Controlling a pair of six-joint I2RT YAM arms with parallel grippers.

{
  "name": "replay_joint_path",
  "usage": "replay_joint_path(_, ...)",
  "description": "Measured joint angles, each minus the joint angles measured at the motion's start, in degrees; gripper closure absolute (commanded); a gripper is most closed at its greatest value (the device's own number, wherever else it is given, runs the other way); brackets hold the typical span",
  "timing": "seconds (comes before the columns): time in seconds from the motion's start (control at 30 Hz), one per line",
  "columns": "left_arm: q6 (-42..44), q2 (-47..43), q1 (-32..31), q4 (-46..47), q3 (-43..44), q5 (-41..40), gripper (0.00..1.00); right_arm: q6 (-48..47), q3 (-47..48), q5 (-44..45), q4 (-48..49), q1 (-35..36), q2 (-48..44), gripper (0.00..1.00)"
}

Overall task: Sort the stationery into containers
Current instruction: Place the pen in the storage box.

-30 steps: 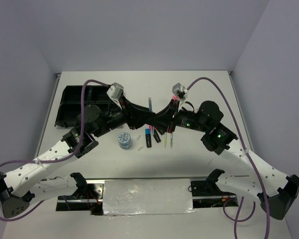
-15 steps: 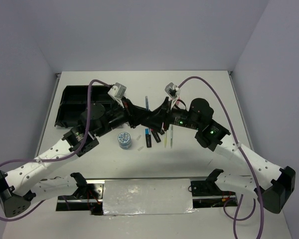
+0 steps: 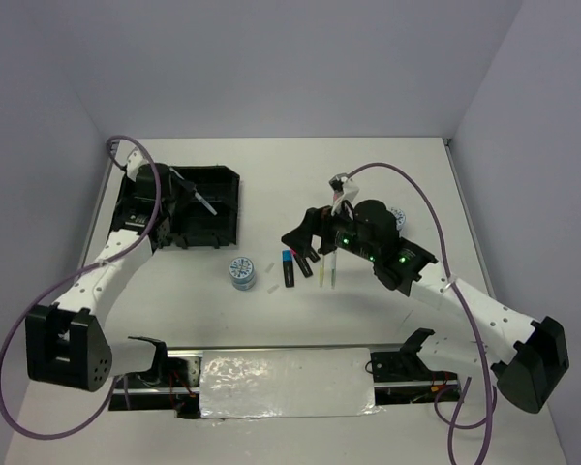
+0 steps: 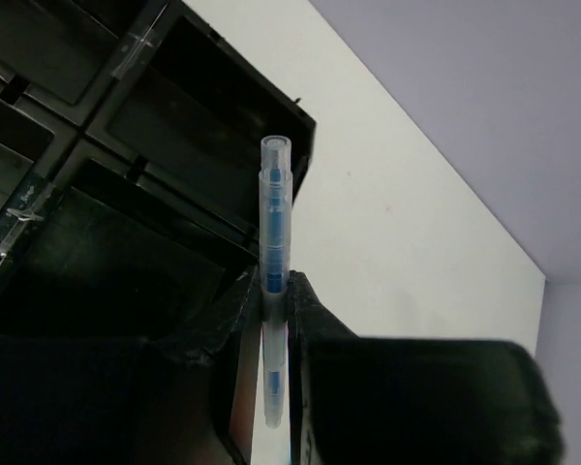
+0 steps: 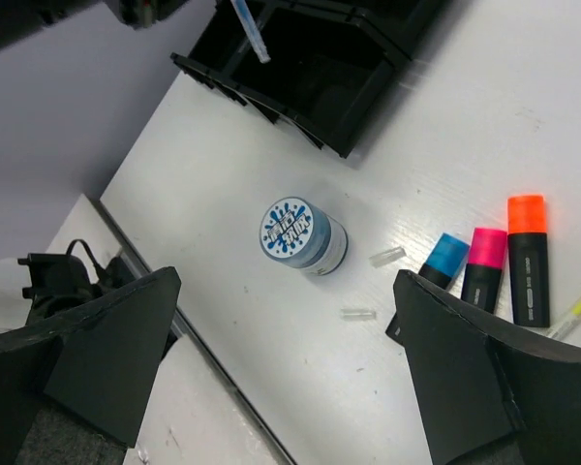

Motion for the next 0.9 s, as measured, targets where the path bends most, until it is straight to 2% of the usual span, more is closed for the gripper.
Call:
replay_joint_path(0.27, -4.72, 8.17, 0.79, 13.84, -7.82, -4.17, 0.91, -0.04, -3.69, 0.31, -1.51, 0.00, -6.99, 0.00)
replay_joint_path(0.43, -6.51, 9.09, 1.70, 20.55, -11.98, -5.20, 0.78, -0.28, -3.98, 0.20, -2.19, 0.00, -10.43, 0.00)
replay_joint_path(0.53, -7.04, 9.57, 2.03, 22.45, -13.27, -5.09, 0.59, -0.35, -4.09, 0.17, -2.27, 0.00, -10.56, 0.00)
replay_joint_path(0.57, -7.23, 9.62, 2.10, 23.02, -13.60, -4.96, 0.49, -0.39, -4.26, 0.22, -2.27, 0.00, -10.27, 0.00)
replay_joint_path(0.63, -7.96, 9.60, 2.16, 23.54, -14.14, -4.68, 0.40, -0.48, -4.46, 0.26, -2.47, 0.00, -9.14, 0.00)
replay_joint_path(0.67, -8.35, 9.60, 2.16, 23.76, -14.32, -4.46, 0.31, -0.48, -4.46, 0.33, -2.60, 0.00, -8.35, 0.00)
replay_joint_path(0.73, -8.85, 9.09, 2.16, 23.80, -14.73, -3.89, 0.20, -0.48, -4.46, 0.72, -3.13, 0.00, -5.97, 0.00)
replay_joint_path(0.9, -9.84, 3.87, 2.16, 21.64, -14.64, -2.80, 0.14, -0.02, -3.48, 5.38, -7.63, 0.00, 1.42, 0.00)
